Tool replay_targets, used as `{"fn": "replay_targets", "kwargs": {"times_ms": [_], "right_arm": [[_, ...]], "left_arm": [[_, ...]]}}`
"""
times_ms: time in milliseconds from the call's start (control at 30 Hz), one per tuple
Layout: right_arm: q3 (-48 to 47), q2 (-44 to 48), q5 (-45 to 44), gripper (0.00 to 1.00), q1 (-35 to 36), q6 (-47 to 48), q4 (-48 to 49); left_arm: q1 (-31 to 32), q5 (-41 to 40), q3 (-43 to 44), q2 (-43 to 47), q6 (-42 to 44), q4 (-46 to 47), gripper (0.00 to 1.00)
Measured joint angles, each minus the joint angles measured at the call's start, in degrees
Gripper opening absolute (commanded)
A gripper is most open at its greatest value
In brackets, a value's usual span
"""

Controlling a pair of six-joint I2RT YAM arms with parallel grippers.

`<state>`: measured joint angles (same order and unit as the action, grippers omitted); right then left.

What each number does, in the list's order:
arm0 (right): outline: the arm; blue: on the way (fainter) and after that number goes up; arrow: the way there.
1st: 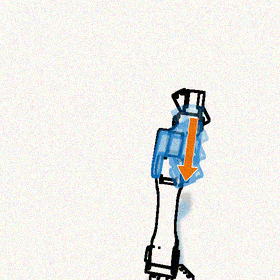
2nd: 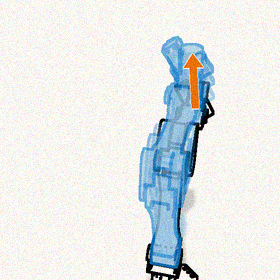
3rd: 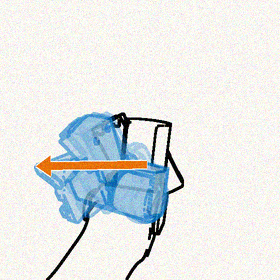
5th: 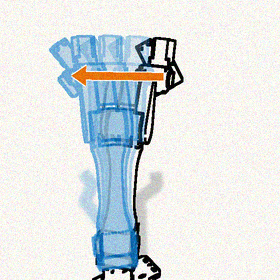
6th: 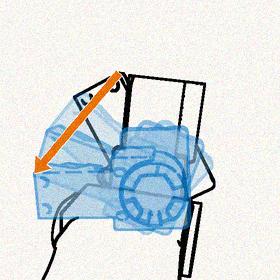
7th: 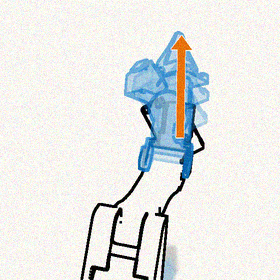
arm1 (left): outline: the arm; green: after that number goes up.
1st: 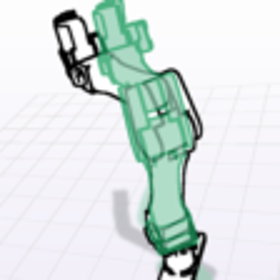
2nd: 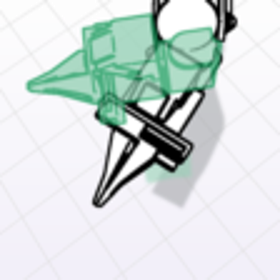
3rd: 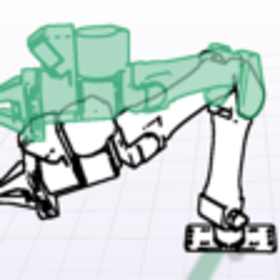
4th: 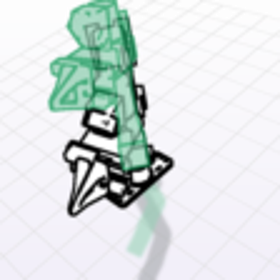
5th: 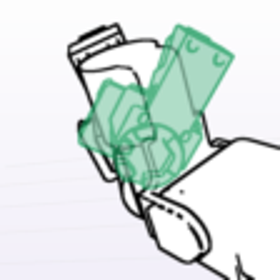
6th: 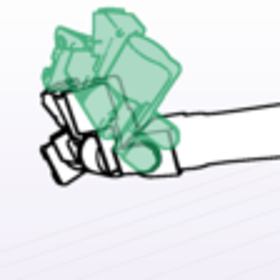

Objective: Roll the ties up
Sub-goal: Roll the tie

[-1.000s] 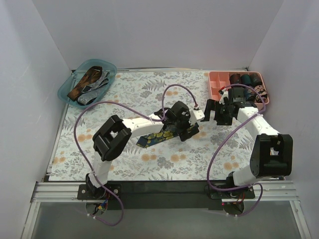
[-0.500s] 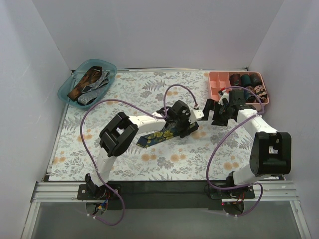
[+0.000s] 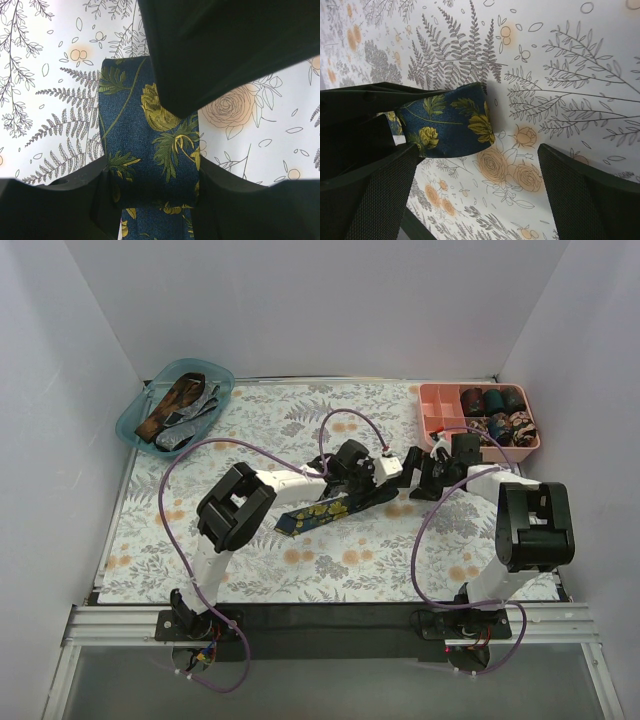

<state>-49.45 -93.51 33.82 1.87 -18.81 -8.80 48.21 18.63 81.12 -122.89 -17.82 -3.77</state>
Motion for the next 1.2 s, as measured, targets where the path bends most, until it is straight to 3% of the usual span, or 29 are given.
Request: {"fn": "replay_targets", "kwargs": {"times_ms": [500,833,1033,1200], "right_arm": [[4.35,-7.15,14.43,0.82,-0.28,-3.41,19.34],[6.34,-9.25,19.26,0.75,0.20,-3.45,25.09],[7.13,-10.21,20.61,0.66,1.01,-3.54,27.41],[7.15,-11.02,19.96,0.50,1.90,-3.48,27.50]], "left_arm": [[-0.11,1.38,-4.20,1.57,-1.55,4.96,0.43],[-0.13,1.38,-8.50,2.73,-5.01,11.28,0.43],[-0.07,1.33,-10.40,2.97,-6.14,14.69,0.43],[0.13,1.03,-11.56,3.13,-6.64,16.76,0.43]]}}
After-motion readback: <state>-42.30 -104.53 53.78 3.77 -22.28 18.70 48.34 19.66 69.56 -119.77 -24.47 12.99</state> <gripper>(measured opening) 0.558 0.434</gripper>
